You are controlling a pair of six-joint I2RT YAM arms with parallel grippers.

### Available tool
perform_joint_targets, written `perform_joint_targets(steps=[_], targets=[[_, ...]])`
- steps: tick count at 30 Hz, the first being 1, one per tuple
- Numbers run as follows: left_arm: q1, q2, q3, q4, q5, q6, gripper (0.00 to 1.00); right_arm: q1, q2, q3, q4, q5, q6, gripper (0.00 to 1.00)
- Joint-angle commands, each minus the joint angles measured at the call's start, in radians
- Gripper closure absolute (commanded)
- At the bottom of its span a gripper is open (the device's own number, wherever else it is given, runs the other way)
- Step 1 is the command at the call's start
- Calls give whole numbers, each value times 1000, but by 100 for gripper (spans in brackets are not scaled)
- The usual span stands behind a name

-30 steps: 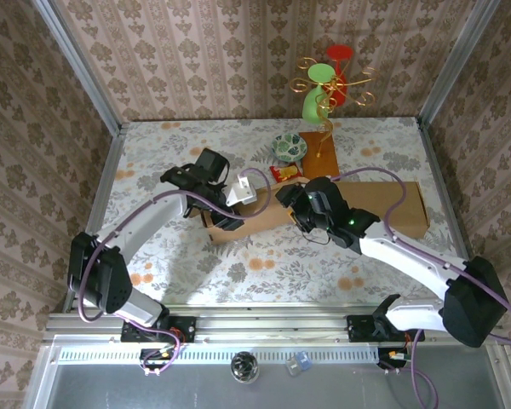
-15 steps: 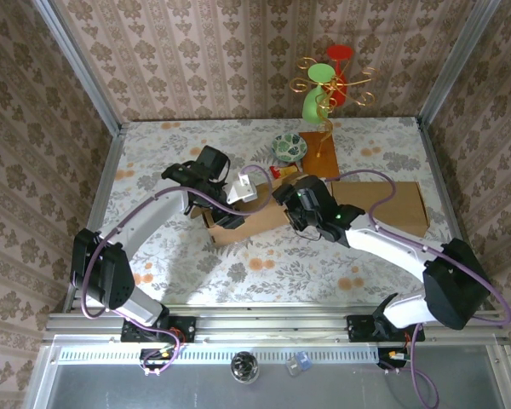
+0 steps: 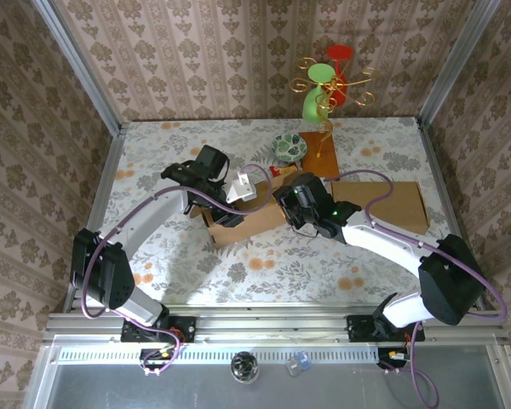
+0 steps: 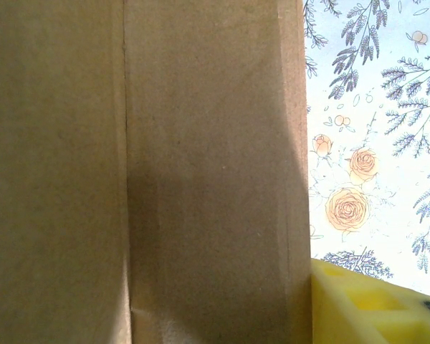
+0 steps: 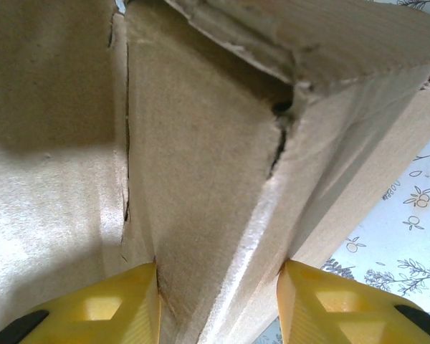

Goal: Fold the paper box

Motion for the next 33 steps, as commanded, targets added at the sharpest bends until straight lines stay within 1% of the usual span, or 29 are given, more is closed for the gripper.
perform_joint_targets(steps=[1,6,10,12,14,16,21,24,27,29,31,33], targets=[[-16,8,14,-23,25,25,43,5,51,0,-150,26,8,57],[-17,8,16,-25,20,33,43,5,49,2,-155,28,4,57],[-20,-3,10,-21,21,37,40,5,52,18,-158,19,-13,57],[-20,-2,8,-23,26,39,41,5,54,32,-155,9,-32,56],[-19,5,12,-34,34,42,48,5,49,51,-146,-2,-70,53],[-18,9,15,-39,39,42,51,9,34,68,-145,4,-101,51],[-19,2,12,-31,43,43,53,8,-34,81,-118,20,-187,44],[-19,-5,14,-40,47,64,54,-23,-105,101,-122,-2,-336,43],[-19,-16,13,-56,59,97,54,-111,-182,117,-161,-80,-584,43],[-19,-23,10,-67,66,117,55,-222,-227,126,-222,-171,-732,42],[-19,-30,9,-81,76,140,55,-340,-251,129,-268,-307,-860,43],[-19,-37,7,-92,83,164,55,-450,-257,130,-309,-410,-989,43]])
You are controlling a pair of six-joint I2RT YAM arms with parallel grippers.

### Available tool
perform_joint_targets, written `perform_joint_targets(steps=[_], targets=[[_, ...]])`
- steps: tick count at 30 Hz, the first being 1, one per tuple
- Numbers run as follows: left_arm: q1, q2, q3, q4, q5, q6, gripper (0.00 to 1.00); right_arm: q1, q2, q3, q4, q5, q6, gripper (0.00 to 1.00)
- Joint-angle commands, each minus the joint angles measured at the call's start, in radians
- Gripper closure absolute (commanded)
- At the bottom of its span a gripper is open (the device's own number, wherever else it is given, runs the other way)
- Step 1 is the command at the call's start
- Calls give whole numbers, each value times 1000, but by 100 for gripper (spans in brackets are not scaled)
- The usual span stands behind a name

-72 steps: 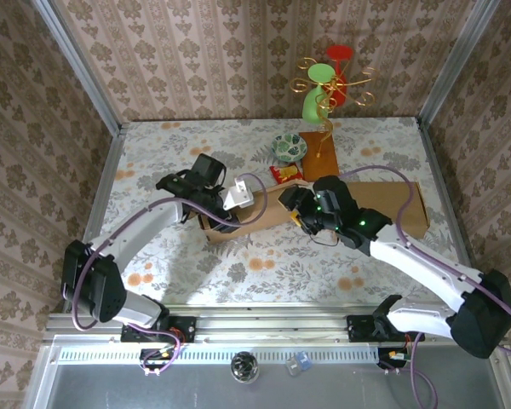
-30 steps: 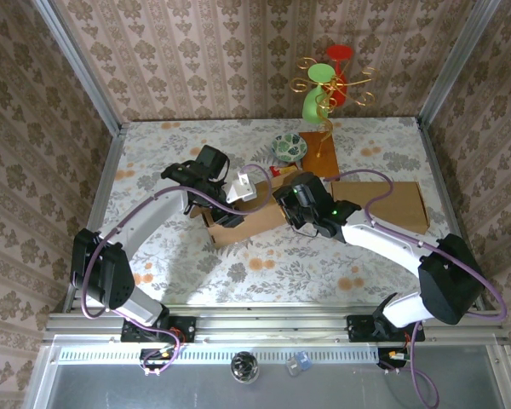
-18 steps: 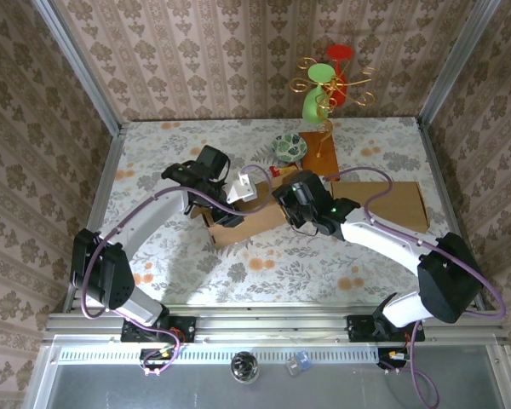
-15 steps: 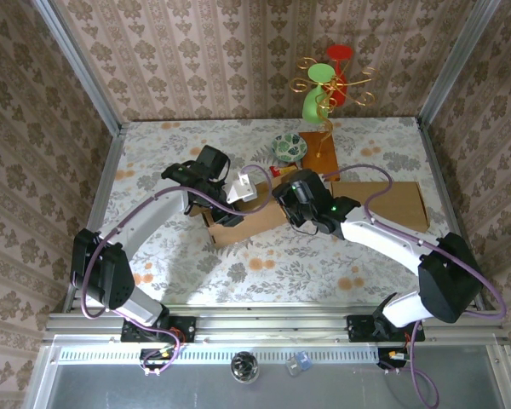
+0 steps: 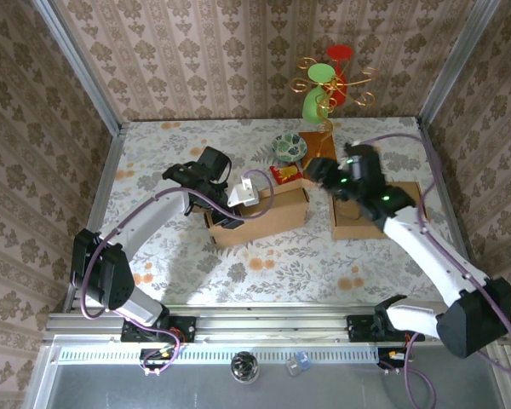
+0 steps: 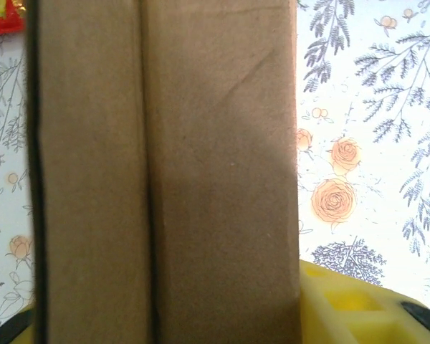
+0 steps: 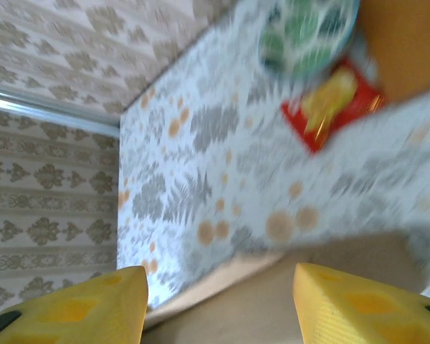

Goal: Fold the paper box

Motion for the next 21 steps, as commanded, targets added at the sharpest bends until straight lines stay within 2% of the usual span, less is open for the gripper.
perform_joint_targets(steps=[1,2,5,9,12,21], targets=[[-4,-36,8,-72,50,76,55,-133,-8,19,-130,-246,-356,43],[-3,-38,12,-83,52,86,55,-164,11,29,-154,-310,-416,44],[-1,-37,25,-113,58,116,55,-177,61,71,-241,-379,-562,47],[-1,-35,29,-132,59,128,55,-160,80,60,-249,-409,-654,47],[-1,-36,26,-132,55,125,55,-126,85,62,-286,-386,-725,47],[-1,-35,27,-133,49,127,54,-29,120,100,-369,-191,-847,46]])
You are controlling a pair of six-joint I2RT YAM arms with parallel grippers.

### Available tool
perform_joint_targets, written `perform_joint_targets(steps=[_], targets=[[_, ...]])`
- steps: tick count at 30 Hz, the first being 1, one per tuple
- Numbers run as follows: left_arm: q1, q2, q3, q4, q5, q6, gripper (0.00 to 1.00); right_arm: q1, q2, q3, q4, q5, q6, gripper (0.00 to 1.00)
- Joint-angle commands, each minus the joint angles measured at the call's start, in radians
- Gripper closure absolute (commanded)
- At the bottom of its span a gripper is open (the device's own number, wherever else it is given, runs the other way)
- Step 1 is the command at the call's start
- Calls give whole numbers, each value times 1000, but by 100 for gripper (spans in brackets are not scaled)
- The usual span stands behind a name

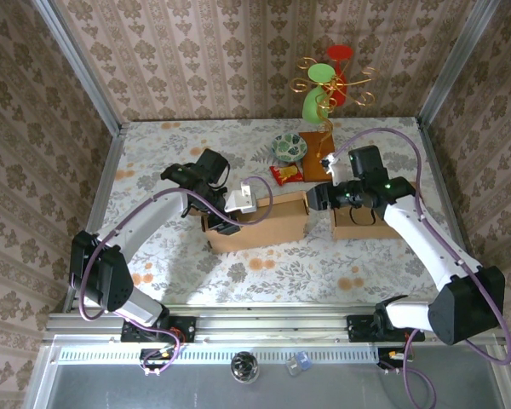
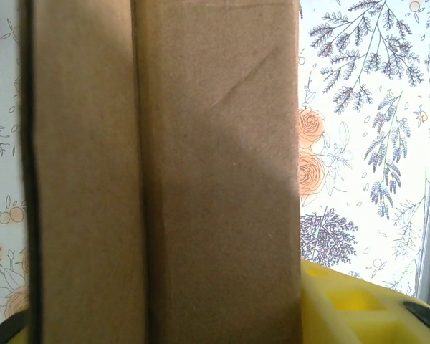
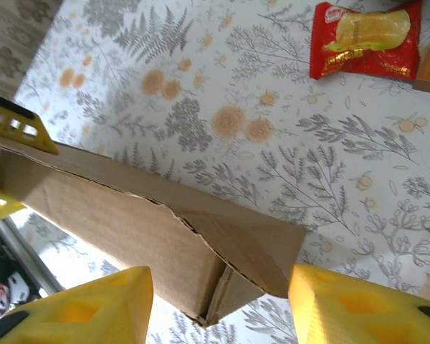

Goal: Fold the paper box

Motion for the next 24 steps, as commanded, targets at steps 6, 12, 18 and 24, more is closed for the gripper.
perform_joint_targets(steps=[6,12,18,24], targets=[[-1,-17,29,-45,23,33,54,54,60,89,-69,146,-103,50],[-1,-15,30,-42,21,30,54,83,87,117,-84,168,-111,64],[-1,-13,30,-37,23,23,54,109,81,117,-94,207,-107,77],[-1,-8,35,-33,27,16,54,145,83,116,-104,286,-100,84]])
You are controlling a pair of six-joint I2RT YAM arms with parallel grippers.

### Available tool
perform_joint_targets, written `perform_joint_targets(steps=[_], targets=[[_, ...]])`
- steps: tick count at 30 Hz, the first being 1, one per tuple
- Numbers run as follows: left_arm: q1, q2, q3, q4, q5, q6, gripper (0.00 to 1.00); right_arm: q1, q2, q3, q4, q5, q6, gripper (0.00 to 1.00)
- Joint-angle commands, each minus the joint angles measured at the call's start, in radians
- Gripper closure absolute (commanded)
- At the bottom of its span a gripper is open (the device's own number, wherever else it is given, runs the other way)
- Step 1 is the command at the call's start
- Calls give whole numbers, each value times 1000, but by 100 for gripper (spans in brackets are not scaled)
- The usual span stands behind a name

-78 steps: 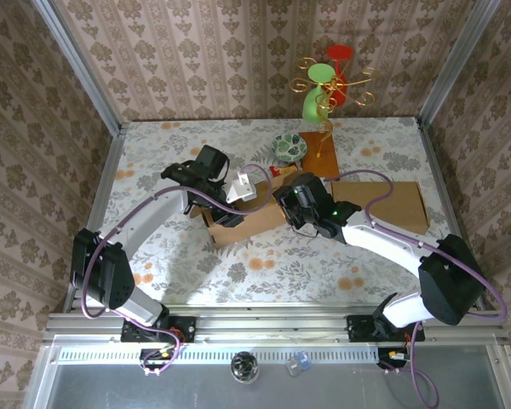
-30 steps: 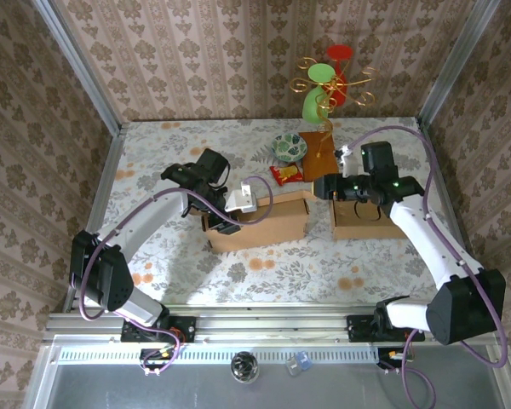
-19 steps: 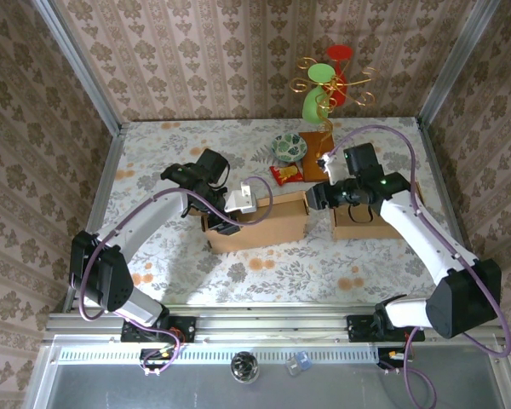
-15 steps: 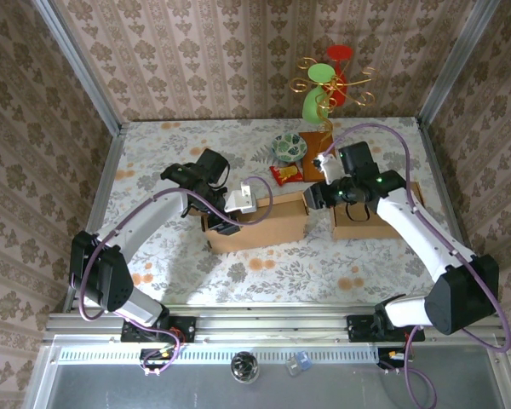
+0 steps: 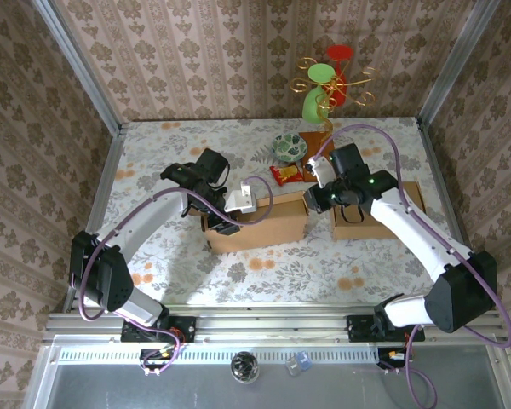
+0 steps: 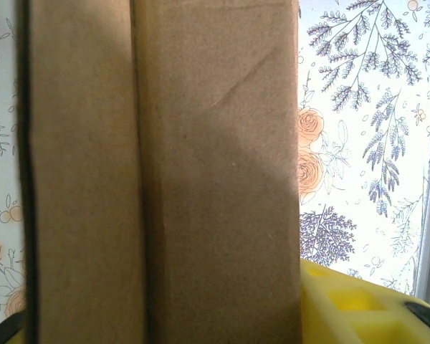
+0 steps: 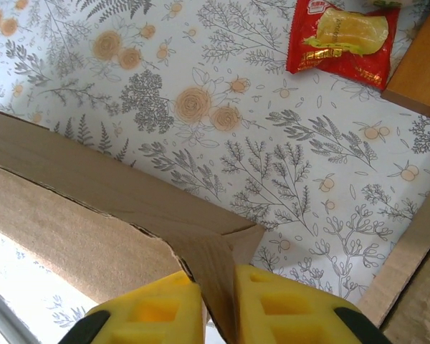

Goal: Fold the paper box

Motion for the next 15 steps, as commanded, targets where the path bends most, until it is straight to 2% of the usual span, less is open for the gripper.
perform_joint_targets(steps=[1,6,11,15], targets=[[-1,-6,30,-23,30,13,54,23,9,33,-38,86,-6,86],[-1,-7,28,-10,25,-6,54,52,13,56,-48,166,32,100],[-1,-4,25,11,16,-40,54,78,20,93,-86,202,116,100],[-4,-3,24,25,5,-60,54,80,49,103,-101,177,222,100]])
